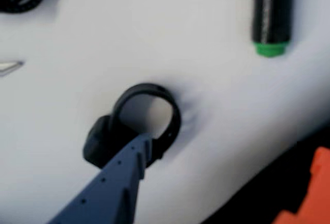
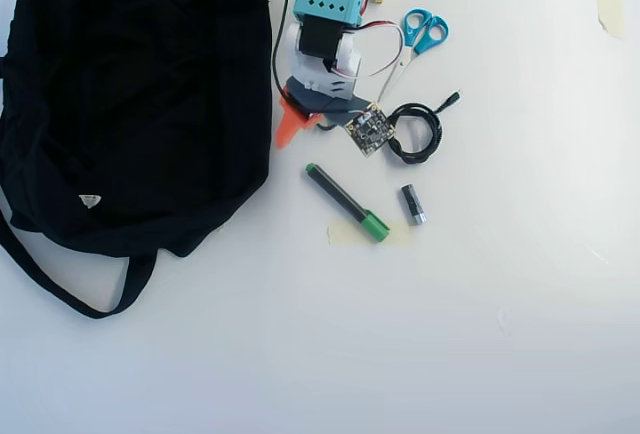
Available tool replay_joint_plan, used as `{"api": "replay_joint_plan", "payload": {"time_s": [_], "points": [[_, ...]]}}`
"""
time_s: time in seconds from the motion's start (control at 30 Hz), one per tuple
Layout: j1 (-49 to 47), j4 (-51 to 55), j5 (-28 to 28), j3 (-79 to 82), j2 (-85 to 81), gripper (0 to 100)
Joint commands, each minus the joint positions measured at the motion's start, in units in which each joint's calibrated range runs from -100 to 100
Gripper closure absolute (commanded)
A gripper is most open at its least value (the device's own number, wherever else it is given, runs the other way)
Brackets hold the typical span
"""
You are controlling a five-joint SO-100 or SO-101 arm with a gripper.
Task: Put the bike light into the black bag
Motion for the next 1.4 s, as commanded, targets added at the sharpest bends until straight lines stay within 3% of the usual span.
{"api": "replay_joint_plan", "payload": {"time_s": [0.0, 1.37], "points": [[-0.65, 0.16, 0.37, 0.15, -0.21, 61], [0.03, -0.78, 1.47, -1.2, 4.69, 61]]}}
